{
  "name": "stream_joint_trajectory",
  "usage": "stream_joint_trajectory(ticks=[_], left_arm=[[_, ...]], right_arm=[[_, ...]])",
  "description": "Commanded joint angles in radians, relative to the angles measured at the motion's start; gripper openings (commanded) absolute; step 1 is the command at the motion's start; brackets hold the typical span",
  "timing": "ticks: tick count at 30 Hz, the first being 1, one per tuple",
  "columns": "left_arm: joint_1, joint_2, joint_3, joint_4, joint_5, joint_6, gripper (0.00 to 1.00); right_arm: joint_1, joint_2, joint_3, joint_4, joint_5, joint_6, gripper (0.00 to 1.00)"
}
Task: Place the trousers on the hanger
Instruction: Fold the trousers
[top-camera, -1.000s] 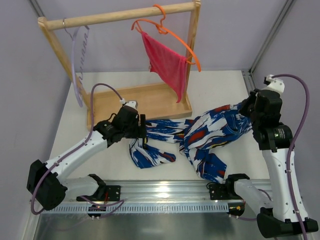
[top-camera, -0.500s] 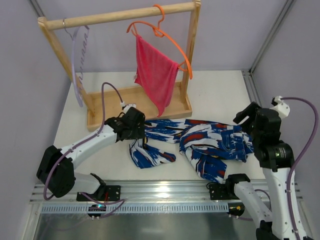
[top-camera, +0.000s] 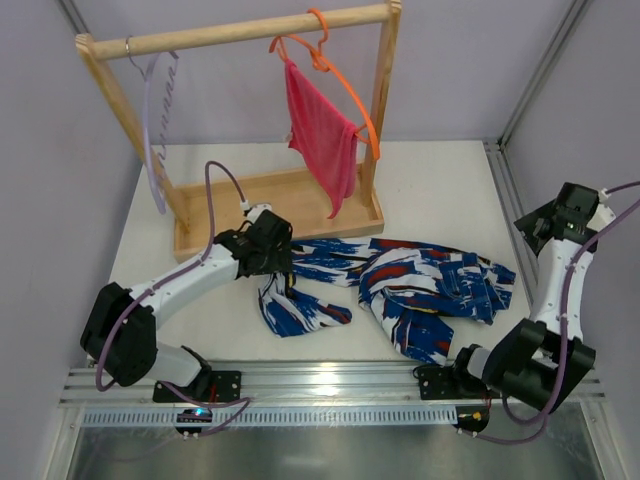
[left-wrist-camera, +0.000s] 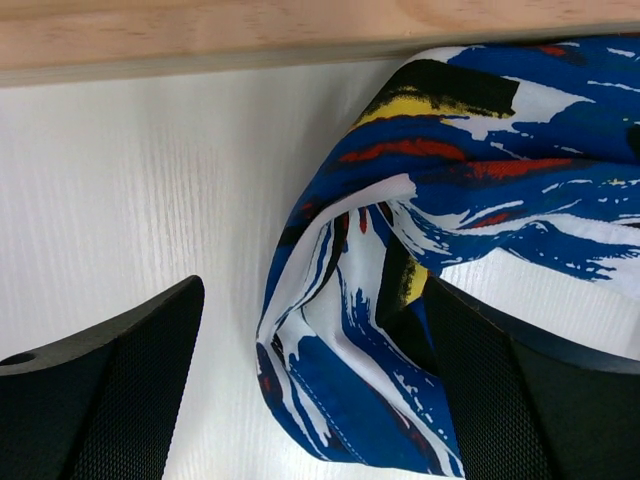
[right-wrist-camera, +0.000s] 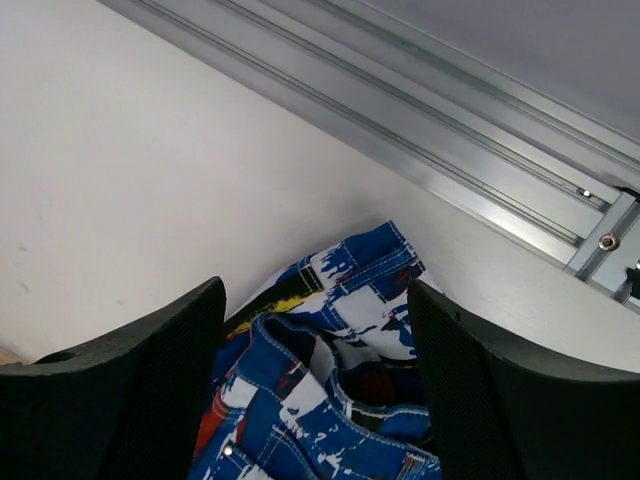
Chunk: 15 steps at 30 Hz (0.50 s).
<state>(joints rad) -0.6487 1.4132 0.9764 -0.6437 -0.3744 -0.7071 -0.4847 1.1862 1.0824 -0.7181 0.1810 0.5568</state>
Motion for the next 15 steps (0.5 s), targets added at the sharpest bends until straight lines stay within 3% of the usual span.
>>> stream_joint_trajectory(ticks=[1, 8, 15], left_arm=[[0.014, -0.011, -0.007, 0.045, 0.002, -0.019, 0.9], [0.023, 0.012, -0.013, 0.059, 0.008, -0.012, 0.89], [0.044, 0.056, -0.004, 0.073, 0.041, 0.004, 0.88]], right_arm=[[-0.061, 0.09, -0.004, 0.069, -0.11, -0.035, 0.75], [-0.143, 0.139, -0.192, 0.236, -0.156, -0.078, 0.74], [-0.15, 0.223, -0.268, 0.357, -0.216, -0.044, 0.72]])
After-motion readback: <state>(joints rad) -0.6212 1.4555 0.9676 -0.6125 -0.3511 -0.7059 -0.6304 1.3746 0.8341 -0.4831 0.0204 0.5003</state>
